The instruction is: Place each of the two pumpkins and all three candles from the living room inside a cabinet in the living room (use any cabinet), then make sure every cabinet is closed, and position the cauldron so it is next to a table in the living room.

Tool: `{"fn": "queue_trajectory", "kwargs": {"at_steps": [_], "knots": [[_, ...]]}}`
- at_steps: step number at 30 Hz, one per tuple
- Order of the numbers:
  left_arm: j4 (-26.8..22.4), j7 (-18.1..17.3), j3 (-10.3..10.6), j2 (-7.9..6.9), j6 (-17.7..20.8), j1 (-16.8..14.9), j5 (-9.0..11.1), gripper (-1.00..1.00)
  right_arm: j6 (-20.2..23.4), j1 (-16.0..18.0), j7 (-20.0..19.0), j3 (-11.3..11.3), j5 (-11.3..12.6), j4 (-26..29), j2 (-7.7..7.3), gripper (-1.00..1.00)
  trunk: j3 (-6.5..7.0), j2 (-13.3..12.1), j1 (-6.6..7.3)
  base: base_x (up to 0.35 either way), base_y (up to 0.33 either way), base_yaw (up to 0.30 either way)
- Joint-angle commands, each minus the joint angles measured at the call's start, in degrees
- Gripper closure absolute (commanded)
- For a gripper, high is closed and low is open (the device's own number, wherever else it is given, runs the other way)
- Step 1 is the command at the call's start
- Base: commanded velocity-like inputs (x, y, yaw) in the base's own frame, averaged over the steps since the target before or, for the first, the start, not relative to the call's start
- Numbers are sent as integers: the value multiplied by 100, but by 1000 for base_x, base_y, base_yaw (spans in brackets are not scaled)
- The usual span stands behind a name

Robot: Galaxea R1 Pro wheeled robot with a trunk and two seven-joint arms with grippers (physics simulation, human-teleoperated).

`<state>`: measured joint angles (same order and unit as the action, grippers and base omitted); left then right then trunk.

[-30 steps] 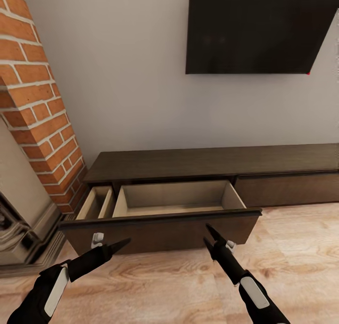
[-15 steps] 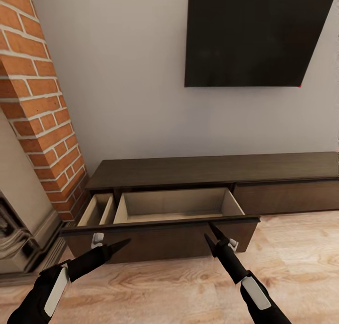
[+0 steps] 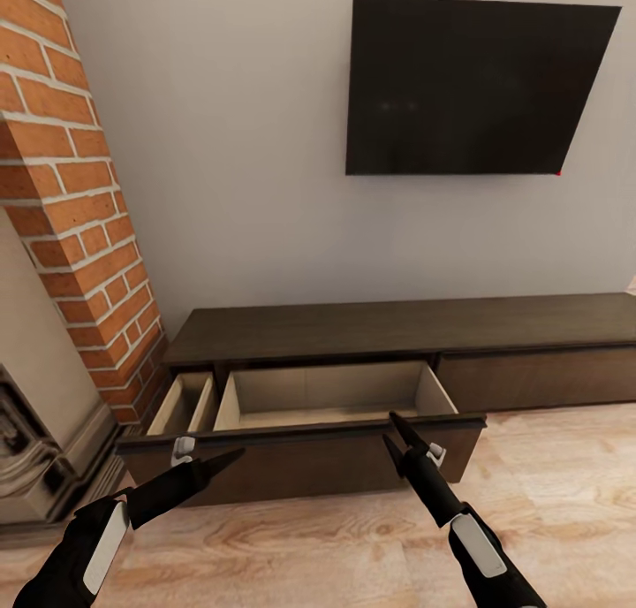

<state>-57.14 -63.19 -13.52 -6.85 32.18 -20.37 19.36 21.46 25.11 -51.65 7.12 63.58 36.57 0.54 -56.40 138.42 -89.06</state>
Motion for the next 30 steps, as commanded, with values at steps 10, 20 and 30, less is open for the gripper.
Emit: {"fn": "queue_trajectory", "kwargs": {"at_steps": [10, 20, 30], "knots": [[1, -24, -2, -1, 52, -2, 30, -100, 34, 3, -63, 18, 23, 24, 15, -100, 175, -400, 221, 0, 0, 0], [1, -18, -2, -1, 52, -2, 33, -100, 38, 3, -31, 16, 23, 25, 8, -100, 354, -801, 441, 0, 0, 0], [1, -9, -2, -1, 52, -2, 24, -100, 37, 3, -25, 9, 15, 25, 17, -100, 534, -1203, 661, 0, 0, 0]]}}
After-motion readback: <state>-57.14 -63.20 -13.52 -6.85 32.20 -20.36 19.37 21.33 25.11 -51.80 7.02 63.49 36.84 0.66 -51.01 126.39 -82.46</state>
